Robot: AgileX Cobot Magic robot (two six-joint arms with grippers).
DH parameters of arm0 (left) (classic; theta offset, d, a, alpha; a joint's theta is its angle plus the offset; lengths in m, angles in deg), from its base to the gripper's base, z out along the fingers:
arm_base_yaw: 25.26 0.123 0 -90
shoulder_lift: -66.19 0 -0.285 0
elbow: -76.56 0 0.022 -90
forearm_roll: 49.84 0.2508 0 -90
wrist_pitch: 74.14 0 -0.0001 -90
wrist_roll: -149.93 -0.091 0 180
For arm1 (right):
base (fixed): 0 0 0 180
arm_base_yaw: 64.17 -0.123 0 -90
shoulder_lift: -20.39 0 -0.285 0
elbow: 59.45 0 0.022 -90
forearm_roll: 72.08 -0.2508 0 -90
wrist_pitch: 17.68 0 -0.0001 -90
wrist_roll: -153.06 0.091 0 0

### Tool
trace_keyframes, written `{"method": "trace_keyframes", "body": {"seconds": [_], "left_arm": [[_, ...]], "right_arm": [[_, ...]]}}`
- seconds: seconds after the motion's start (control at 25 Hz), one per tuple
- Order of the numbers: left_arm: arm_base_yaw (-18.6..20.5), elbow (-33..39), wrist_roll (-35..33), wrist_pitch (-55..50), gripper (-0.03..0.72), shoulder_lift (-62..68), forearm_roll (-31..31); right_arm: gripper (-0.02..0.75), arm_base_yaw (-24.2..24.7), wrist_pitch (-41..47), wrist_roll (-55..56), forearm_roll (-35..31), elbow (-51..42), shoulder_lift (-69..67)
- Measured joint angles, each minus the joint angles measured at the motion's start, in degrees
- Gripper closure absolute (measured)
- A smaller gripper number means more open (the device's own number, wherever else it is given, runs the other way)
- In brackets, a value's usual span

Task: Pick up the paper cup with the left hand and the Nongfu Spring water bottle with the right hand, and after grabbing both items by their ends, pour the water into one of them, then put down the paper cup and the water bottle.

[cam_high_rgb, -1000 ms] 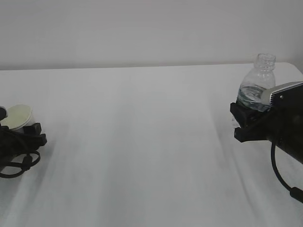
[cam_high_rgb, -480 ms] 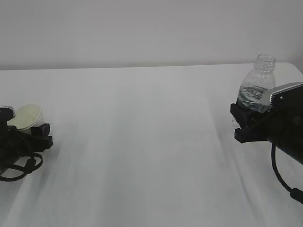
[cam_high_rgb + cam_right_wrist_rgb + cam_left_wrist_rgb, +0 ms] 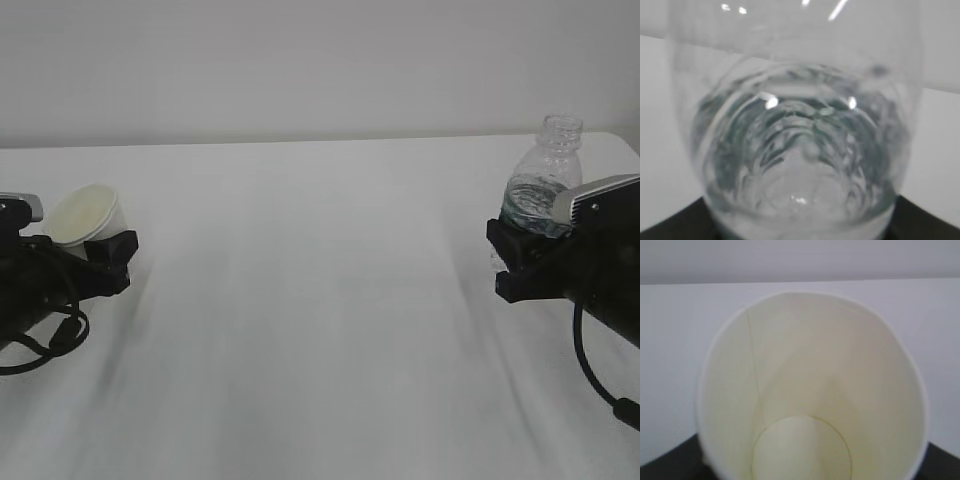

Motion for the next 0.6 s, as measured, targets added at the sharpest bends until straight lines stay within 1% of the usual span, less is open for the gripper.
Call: {"method": "trace_keyframes", "body": {"seconds": [0.12, 0.24, 0.36, 0.48, 0.6], "left_arm": [[0.0, 0.0, 2.1, 0.0, 0.217, -1.2, 5.7], [0.0, 0.0, 6.3, 0.0, 0.218, -1.6, 12.1], [0.0, 0.0, 9.1, 0.0, 0.218, -1.6, 20.0], [0.0, 0.0, 12.3, -0.1, 0.218, -1.9, 30.2], [0.0, 0.0, 15.0, -0.1, 0.222, -2.6, 35.6]], "right_arm": [[0.346, 0.0, 0.0, 0.0, 0.0, 0.0, 0.0], [0.346, 0.0, 0.0, 0.0, 0.0, 0.0, 0.0], [0.346, 0.0, 0.0, 0.0, -1.0, 0.0, 0.0], [0.346, 0.0, 0.0, 0.2, -2.9, 0.0, 0.0], [0.346, 0.0, 0.0, 0.2, -3.4, 0.0, 0.0]]}}
